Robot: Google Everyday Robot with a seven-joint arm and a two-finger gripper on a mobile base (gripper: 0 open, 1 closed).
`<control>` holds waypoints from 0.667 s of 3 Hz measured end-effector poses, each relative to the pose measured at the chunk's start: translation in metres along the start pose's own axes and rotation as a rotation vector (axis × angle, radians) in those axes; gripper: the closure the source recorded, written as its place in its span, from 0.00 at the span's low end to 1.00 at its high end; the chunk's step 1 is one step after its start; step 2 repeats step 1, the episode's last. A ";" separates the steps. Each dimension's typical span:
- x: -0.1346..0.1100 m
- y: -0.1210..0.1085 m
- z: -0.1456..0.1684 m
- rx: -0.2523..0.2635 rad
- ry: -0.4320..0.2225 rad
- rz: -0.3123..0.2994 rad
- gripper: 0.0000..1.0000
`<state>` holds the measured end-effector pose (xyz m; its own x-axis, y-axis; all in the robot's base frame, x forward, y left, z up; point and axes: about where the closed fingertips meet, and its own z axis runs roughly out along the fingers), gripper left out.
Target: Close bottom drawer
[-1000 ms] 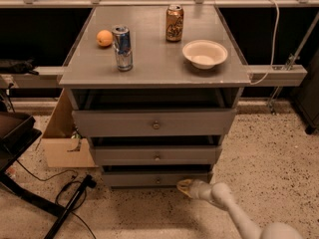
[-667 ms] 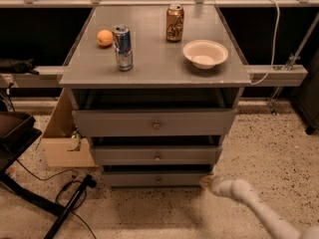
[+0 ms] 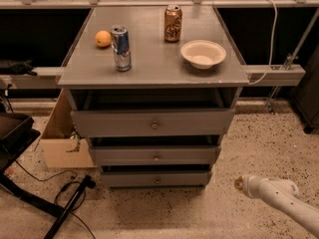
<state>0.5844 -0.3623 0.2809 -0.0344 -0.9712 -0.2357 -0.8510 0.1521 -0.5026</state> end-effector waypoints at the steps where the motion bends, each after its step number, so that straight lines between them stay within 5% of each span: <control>1: 0.007 -0.015 -0.083 0.040 0.072 -0.056 1.00; 2: 0.007 -0.015 -0.083 0.040 0.072 -0.056 1.00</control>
Offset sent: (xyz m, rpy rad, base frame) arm 0.0000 0.0000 0.0000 0.0000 0.0000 0.0000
